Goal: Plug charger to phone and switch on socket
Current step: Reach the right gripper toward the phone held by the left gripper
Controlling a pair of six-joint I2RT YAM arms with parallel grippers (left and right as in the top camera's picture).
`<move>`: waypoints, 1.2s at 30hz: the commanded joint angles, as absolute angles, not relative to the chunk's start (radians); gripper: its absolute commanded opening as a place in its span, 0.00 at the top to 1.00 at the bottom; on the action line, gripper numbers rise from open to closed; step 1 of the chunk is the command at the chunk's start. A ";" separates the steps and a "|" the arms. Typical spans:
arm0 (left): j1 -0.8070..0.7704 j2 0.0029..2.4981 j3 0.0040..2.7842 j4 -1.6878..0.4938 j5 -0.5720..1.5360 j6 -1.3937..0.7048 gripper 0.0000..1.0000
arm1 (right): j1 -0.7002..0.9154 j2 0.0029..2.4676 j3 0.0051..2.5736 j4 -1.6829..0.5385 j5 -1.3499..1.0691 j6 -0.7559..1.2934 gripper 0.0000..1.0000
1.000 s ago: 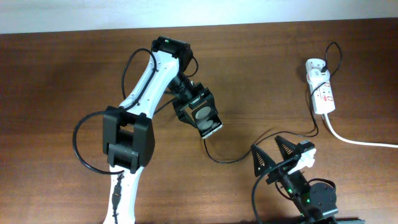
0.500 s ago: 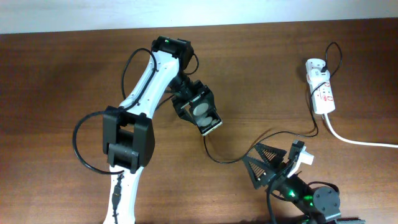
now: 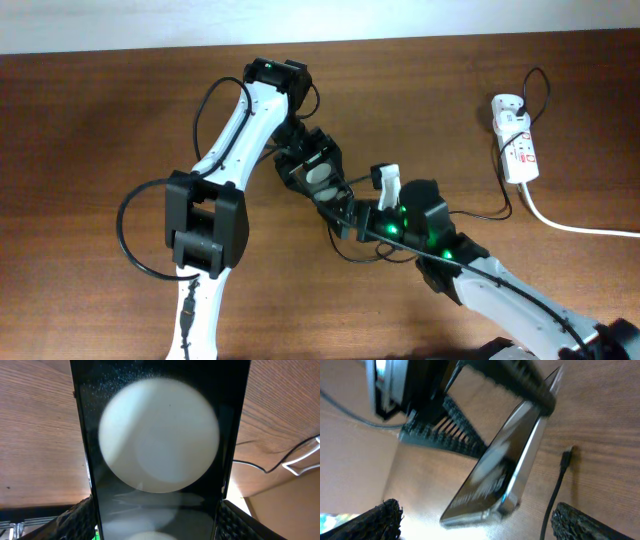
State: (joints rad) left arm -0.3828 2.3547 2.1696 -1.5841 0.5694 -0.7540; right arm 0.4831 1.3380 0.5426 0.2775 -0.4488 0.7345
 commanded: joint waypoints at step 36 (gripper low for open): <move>-0.413 2.346 2.191 -1.444 0.264 -0.954 1.00 | 0.497 1.612 0.739 0.252 -0.302 1.083 0.71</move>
